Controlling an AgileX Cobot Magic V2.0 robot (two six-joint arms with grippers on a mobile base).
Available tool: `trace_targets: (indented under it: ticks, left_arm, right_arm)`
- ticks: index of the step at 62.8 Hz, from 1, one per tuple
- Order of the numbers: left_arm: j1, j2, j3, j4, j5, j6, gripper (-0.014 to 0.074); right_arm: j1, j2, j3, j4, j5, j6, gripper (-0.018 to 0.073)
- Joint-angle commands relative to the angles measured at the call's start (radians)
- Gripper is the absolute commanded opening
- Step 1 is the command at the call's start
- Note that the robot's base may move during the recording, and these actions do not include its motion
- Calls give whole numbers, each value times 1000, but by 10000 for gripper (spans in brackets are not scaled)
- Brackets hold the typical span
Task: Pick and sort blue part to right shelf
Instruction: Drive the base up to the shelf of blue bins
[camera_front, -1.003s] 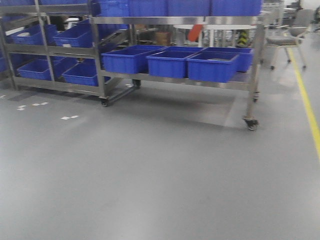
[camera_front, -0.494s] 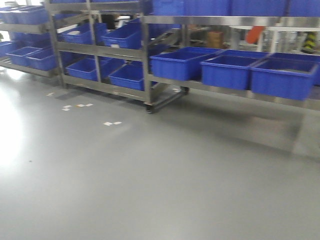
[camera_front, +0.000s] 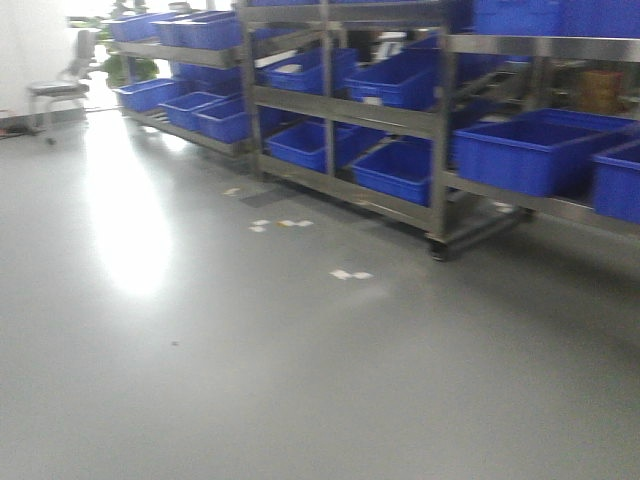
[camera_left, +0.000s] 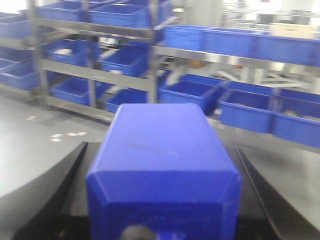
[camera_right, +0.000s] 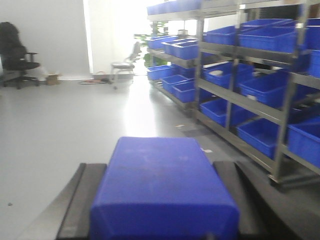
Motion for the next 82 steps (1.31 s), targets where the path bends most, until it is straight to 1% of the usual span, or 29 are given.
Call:
trace_targets:
  ticks: [1, 82]
  left_arm:
    - [-3, 20, -32, 6, -84, 1, 262]
    - [-1, 20, -32, 6, -84, 1, 262]
  right_arm:
    - [-3, 15, -29, -17, -90, -9, 211]
    - [-3, 15, -29, -17, -91, -9, 211]
